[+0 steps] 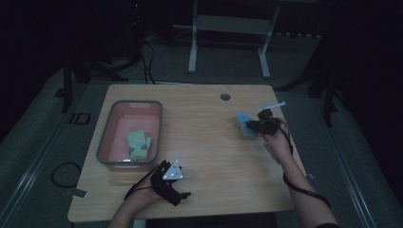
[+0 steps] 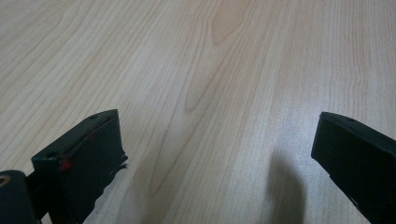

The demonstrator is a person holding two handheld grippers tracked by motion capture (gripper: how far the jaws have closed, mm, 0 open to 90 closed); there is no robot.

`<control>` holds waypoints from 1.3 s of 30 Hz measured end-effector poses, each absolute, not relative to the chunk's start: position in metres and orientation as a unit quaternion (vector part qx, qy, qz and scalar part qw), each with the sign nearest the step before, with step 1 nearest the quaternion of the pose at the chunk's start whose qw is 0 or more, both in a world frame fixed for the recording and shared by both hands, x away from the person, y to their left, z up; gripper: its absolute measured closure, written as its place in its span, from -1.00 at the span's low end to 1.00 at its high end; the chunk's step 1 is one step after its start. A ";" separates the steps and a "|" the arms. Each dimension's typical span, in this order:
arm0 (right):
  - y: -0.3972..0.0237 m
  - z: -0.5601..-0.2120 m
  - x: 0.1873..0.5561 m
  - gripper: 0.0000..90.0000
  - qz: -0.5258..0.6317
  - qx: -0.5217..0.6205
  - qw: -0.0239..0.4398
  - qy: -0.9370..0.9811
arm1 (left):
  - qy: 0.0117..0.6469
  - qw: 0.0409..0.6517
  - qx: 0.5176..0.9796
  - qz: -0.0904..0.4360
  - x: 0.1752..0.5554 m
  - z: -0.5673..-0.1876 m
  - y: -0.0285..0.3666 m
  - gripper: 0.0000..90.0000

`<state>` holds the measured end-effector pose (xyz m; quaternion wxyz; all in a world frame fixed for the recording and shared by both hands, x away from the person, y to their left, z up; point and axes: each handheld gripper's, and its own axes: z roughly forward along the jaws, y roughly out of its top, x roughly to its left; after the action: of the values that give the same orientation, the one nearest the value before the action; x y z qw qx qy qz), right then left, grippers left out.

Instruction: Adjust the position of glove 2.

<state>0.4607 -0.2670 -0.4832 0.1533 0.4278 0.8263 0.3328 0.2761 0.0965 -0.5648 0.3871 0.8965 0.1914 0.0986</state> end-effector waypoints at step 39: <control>-0.148 -0.540 0.349 0.74 0.310 0.416 0.136 0.844 | 0.167 0.385 0.902 0.102 0.274 -0.565 0.095 -0.94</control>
<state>0.3488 -0.1479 -0.5403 0.1358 0.4161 0.8442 0.3095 0.2745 0.0953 -0.5645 0.3851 0.9018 0.1674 0.1017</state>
